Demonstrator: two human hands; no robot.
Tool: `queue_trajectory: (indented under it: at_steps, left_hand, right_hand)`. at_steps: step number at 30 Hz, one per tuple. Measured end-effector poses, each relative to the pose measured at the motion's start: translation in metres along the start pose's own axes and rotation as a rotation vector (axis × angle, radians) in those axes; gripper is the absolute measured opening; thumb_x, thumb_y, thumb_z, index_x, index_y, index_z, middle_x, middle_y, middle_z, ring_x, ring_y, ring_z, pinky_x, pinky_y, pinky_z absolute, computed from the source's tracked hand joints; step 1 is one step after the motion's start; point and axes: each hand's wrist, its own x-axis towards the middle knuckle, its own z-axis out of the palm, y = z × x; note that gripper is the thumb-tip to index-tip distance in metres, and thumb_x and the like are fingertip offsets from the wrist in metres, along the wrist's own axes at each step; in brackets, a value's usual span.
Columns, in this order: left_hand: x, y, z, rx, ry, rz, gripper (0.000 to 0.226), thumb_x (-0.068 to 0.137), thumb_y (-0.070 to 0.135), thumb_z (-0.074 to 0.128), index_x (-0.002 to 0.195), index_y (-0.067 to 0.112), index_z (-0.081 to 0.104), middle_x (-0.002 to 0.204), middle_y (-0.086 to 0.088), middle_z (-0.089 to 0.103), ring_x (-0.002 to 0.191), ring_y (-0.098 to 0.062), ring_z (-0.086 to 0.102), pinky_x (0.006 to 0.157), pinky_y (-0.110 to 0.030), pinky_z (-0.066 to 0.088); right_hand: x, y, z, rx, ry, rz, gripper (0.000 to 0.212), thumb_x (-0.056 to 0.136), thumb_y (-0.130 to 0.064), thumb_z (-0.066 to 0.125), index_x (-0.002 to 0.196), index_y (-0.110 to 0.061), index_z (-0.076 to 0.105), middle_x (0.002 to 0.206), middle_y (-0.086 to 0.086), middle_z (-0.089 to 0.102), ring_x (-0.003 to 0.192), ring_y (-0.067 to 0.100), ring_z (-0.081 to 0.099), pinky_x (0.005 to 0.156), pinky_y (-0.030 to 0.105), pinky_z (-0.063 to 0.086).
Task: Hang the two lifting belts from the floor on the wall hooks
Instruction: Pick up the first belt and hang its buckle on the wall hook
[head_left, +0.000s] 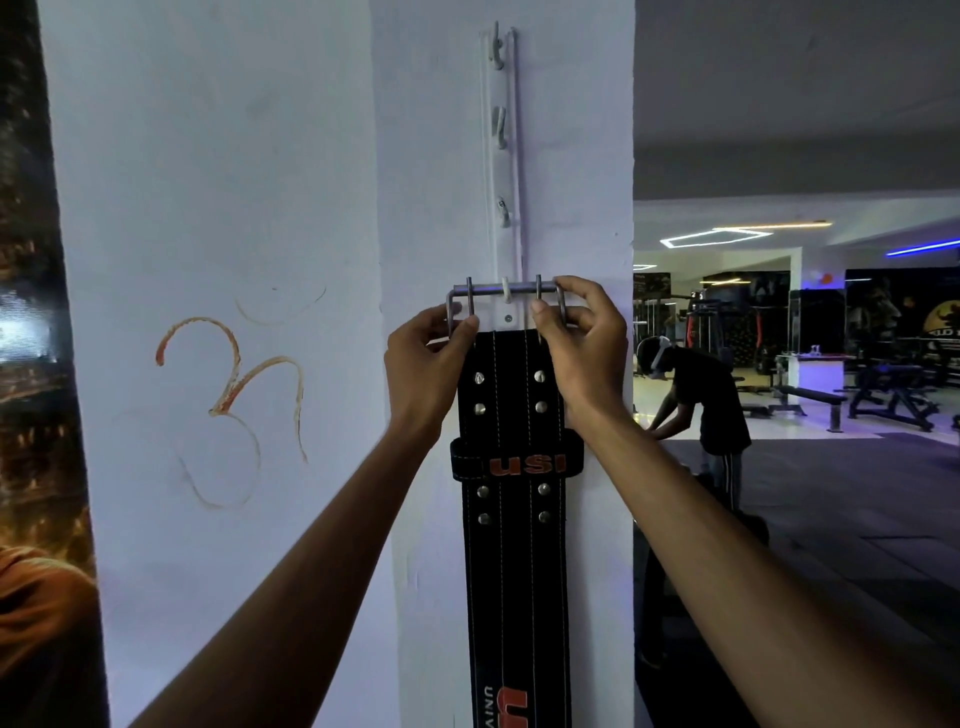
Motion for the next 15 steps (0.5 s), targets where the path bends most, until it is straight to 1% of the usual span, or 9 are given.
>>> queue_trajectory:
  at_steps: [2, 4, 7, 8, 9, 10, 11, 13, 15]
  left_hand:
    - [-0.005, -0.001, -0.002, -0.004, -0.029, -0.045, 0.024, 0.093, 0.032, 0.071, 0.100, 0.010, 0.079, 0.085, -0.007, 0.078, 0.074, -0.015, 0.072, 0.084, -0.051, 0.063]
    - [-0.009, -0.002, -0.005, -0.013, -0.067, -0.072, 0.030, 0.095, 0.035, 0.069, 0.093, 0.007, 0.079, 0.084, -0.013, 0.079, 0.071, -0.016, 0.072, 0.080, -0.051, 0.062]
    - [-0.013, -0.005, -0.010, 0.007, -0.091, -0.059, 0.031, 0.094, 0.037, 0.070, 0.095, 0.007, 0.079, 0.086, -0.011, 0.080, 0.074, -0.015, 0.074, 0.081, -0.052, 0.064]
    - [-0.014, -0.006, -0.011, 0.020, -0.088, -0.055, 0.032, 0.093, 0.038, 0.071, 0.099, 0.009, 0.079, 0.087, -0.009, 0.080, 0.076, -0.013, 0.075, 0.082, -0.052, 0.064]
    - [-0.016, -0.008, -0.013, 0.039, -0.082, -0.050, 0.034, 0.091, 0.042, 0.072, 0.103, 0.011, 0.079, 0.090, -0.006, 0.081, 0.079, -0.013, 0.076, 0.083, -0.051, 0.064]
    - [-0.017, -0.010, -0.015, 0.075, -0.072, -0.042, 0.038, 0.088, 0.048, 0.073, 0.108, 0.016, 0.079, 0.092, -0.002, 0.081, 0.083, -0.012, 0.077, 0.084, -0.050, 0.064]
    - [-0.018, -0.011, -0.018, 0.131, -0.059, -0.031, 0.045, 0.085, 0.056, 0.073, 0.113, 0.021, 0.077, 0.095, 0.002, 0.081, 0.085, -0.011, 0.077, 0.086, -0.049, 0.063]
    - [-0.024, -0.011, -0.024, 0.253, -0.018, 0.007, 0.055, 0.081, 0.063, 0.072, 0.122, 0.026, 0.071, 0.101, 0.009, 0.079, 0.086, -0.006, 0.075, 0.087, -0.038, 0.061]
    - [-0.033, -0.011, -0.030, 0.349, 0.030, 0.068, 0.058, 0.083, 0.059, 0.073, 0.130, 0.026, 0.066, 0.108, 0.010, 0.076, 0.086, 0.000, 0.071, 0.082, -0.020, 0.055]
  right_hand:
    - [0.000, -0.001, 0.000, -0.008, 0.013, 0.018, 0.035, 0.088, -0.025, 0.073, 0.122, -0.020, 0.065, 0.092, 0.004, 0.076, 0.085, 0.008, 0.071, 0.076, 0.014, 0.053]
    - [-0.001, -0.004, -0.001, -0.018, 0.032, 0.025, 0.039, 0.088, -0.024, 0.073, 0.125, -0.017, 0.066, 0.102, 0.004, 0.076, 0.086, 0.001, 0.069, 0.080, 0.016, 0.055]
    - [-0.004, -0.007, -0.001, -0.041, 0.043, -0.008, 0.044, 0.091, -0.019, 0.069, 0.133, -0.011, 0.061, 0.120, 0.004, 0.071, 0.082, -0.019, 0.063, 0.076, 0.004, 0.049]
    - [-0.007, -0.008, -0.001, -0.050, 0.045, -0.022, 0.045, 0.092, -0.019, 0.068, 0.135, -0.012, 0.058, 0.123, 0.003, 0.070, 0.082, -0.018, 0.063, 0.076, 0.005, 0.050]
    - [-0.010, -0.009, -0.001, -0.076, 0.049, -0.039, 0.047, 0.093, -0.020, 0.067, 0.138, -0.014, 0.056, 0.125, 0.002, 0.069, 0.084, -0.013, 0.065, 0.080, 0.010, 0.053]
    - [-0.013, -0.010, -0.002, -0.122, 0.053, -0.065, 0.048, 0.093, -0.021, 0.065, 0.140, -0.017, 0.054, 0.128, 0.000, 0.068, 0.090, -0.006, 0.067, 0.085, 0.018, 0.056]
    - [-0.017, -0.010, -0.003, -0.183, 0.056, -0.104, 0.048, 0.094, -0.022, 0.063, 0.141, -0.019, 0.052, 0.133, -0.001, 0.065, 0.101, 0.002, 0.067, 0.092, 0.026, 0.056]
    - [-0.024, -0.013, -0.006, -0.314, 0.054, -0.218, 0.047, 0.096, -0.021, 0.058, 0.142, -0.017, 0.051, 0.142, 0.001, 0.057, 0.128, 0.013, 0.056, 0.106, 0.034, 0.049]
    - [-0.035, -0.015, -0.009, -0.411, 0.045, -0.356, 0.045, 0.097, -0.020, 0.054, 0.142, -0.013, 0.051, 0.146, 0.005, 0.054, 0.138, 0.018, 0.046, 0.113, 0.034, 0.042]
